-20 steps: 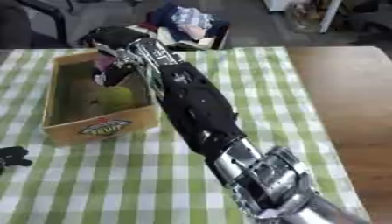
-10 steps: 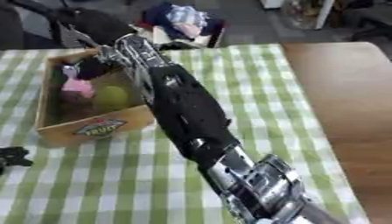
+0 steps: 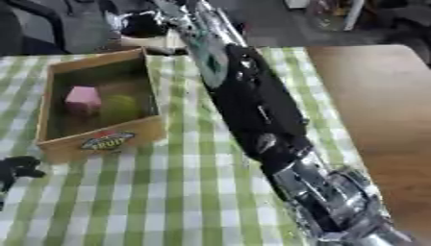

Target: Pick up objects on the table and place them in the box.

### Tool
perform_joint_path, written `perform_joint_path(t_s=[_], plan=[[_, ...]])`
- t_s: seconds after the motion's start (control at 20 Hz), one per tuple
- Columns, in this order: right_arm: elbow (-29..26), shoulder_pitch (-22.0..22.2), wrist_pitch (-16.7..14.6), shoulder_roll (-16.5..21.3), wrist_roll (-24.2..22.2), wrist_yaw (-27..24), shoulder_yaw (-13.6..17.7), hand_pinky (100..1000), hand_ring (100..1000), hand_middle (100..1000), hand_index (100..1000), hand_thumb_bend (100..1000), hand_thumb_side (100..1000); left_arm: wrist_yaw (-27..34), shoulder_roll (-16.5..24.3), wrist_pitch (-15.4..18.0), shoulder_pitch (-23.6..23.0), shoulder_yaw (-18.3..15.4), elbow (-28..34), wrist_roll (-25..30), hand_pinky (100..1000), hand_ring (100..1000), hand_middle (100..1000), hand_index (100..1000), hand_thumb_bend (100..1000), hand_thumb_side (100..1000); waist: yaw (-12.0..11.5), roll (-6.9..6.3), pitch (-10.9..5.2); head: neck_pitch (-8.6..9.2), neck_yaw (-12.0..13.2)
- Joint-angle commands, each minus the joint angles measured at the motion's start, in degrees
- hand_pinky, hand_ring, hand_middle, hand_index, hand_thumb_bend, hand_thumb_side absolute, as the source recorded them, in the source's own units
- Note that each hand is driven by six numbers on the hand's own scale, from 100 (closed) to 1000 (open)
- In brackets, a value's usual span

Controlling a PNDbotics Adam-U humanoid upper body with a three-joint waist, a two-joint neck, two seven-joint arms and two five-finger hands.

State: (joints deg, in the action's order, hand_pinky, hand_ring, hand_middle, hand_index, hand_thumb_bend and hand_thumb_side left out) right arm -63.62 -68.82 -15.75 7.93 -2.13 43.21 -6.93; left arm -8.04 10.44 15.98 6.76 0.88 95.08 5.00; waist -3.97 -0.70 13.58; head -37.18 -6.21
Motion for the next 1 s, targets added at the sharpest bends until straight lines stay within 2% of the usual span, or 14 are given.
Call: perform_joint_path(t_s=[0.05, 0.15, 0.6, 1.0], plan=[[-7.3, 1.0, 2.9, 5.0, 1.3, -8.4, 0.5, 541, 664, 799, 907, 100, 305, -0.1, 1.0, 0.0, 0.1, -0.8, 1.1, -0.6, 866, 616, 646, 748, 100, 925, 0.3, -0.3, -1.21, 0.04, 1.0], [-10.8, 3.1, 4.3, 7.0, 1.6, -12.0, 0.5, 506, 635, 782, 889, 100, 317, -0.1, 1.0, 0.0, 0.1, -0.9, 1.1, -0.8, 866, 616, 646, 747, 100, 923, 0.6, -0.31, -1.31, -0.01, 1.2], [-23.3, 14.0, 7.7, 11.5, 1.8, -24.1, 2.9, 533, 650, 783, 889, 100, 429, 0.3, 1.2, -0.1, 0.2, -1.4, 1.4, -1.8, 864, 619, 650, 746, 100, 916, 1.5, -0.7, -1.56, -0.8, 2.1], [-31.5, 27.4, 7.8, 11.1, 4.3, -31.9, 6.2, 540, 646, 771, 858, 100, 528, 0.3, 1.1, -0.3, -0.1, -1.6, 1.3, -2.2, 864, 618, 650, 745, 100, 917, 2.9, -0.69, -2.14, -3.83, 2.5]])
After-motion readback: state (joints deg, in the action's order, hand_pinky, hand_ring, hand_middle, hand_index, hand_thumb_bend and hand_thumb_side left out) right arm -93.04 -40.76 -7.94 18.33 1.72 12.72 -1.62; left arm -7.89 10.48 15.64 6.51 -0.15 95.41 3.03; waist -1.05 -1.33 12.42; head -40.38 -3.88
